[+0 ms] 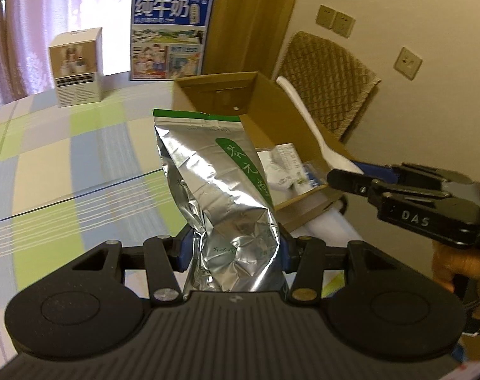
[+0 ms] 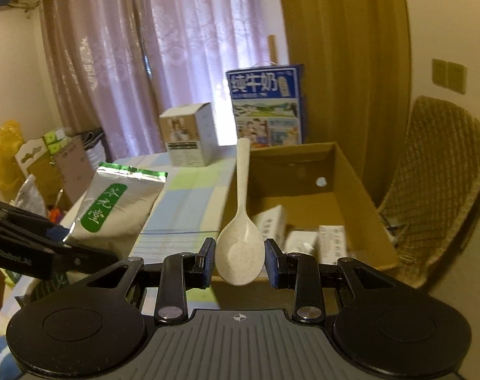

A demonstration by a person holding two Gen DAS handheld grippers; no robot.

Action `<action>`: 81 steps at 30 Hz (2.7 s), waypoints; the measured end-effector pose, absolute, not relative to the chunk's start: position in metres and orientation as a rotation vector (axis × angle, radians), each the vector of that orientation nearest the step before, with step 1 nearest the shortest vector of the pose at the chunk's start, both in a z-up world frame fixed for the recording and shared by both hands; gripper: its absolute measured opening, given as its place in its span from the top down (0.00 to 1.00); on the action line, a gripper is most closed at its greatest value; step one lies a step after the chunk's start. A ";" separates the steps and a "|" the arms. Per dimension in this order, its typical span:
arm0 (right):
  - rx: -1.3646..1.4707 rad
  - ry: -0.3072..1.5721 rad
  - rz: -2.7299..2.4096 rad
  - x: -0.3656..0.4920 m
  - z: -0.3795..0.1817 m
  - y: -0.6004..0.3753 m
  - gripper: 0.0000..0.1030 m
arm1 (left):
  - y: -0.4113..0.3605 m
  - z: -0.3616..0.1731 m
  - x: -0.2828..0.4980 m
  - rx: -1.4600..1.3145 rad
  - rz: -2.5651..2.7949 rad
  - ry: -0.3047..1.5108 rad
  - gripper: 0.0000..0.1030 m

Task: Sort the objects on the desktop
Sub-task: 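Carry the tea bag and spoon over the cardboard box with both tools, then open the left tool to drop the tea bag while the right tool drops the spoon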

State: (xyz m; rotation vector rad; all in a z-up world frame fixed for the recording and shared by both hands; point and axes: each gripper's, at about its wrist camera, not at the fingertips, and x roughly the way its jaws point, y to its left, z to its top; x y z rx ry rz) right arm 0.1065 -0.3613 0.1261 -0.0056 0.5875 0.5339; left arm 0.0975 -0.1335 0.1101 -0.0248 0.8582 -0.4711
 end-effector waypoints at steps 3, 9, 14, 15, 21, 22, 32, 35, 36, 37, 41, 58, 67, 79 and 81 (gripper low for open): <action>0.017 0.591 0.508 0.110 0.125 -0.375 0.71 | -0.146 0.112 0.101 -0.031 -0.505 0.857 0.57; 0.044 0.594 0.475 0.114 0.123 -0.396 0.71 | -0.167 0.115 0.112 -0.062 -0.550 0.852 0.57; 0.057 0.601 0.458 0.121 0.119 -0.409 0.71 | -0.180 0.113 0.124 -0.088 -0.567 0.860 0.57; 0.057 0.602 0.457 0.123 0.119 -0.410 0.71 | -0.183 0.112 0.127 -0.092 -0.569 0.863 0.57; 0.051 0.604 0.447 0.139 0.116 -0.415 0.71 | -0.197 0.110 0.146 -0.118 -0.563 0.871 0.57; 0.049 0.606 0.446 0.143 0.115 -0.415 0.71 | -0.200 0.110 0.150 -0.123 -0.561 0.872 0.57; 0.024 0.623 0.440 0.178 0.107 -0.417 0.71 | -0.219 0.103 0.190 -0.173 -0.561 0.883 0.57; 0.017 0.629 0.440 0.188 0.104 -0.415 0.71 | -0.219 0.102 0.203 -0.192 -0.555 0.884 0.57; 0.017 0.631 0.441 0.192 0.103 -0.414 0.71 | -0.218 0.101 0.207 -0.197 -0.552 0.885 0.57; 0.017 0.634 0.442 0.195 0.102 -0.413 0.71 | -0.218 0.101 0.211 -0.200 -0.550 0.886 0.57; 0.014 0.643 0.447 0.206 0.097 -0.409 0.71 | -0.219 0.096 0.225 -0.206 -0.544 0.893 0.57; -0.014 0.647 0.443 0.255 0.089 -0.400 0.71 | -0.221 0.082 0.272 -0.204 -0.515 0.911 0.57; -0.030 0.649 0.447 0.279 0.083 -0.392 0.71 | -0.227 0.074 0.297 -0.212 -0.500 0.919 0.57; -0.039 0.670 0.449 0.294 0.071 -0.387 0.71 | -0.224 0.060 0.315 -0.222 -0.443 0.921 0.48; -0.039 0.678 0.450 0.294 0.068 -0.386 0.71 | -0.219 0.059 0.312 -0.225 -0.435 0.912 0.48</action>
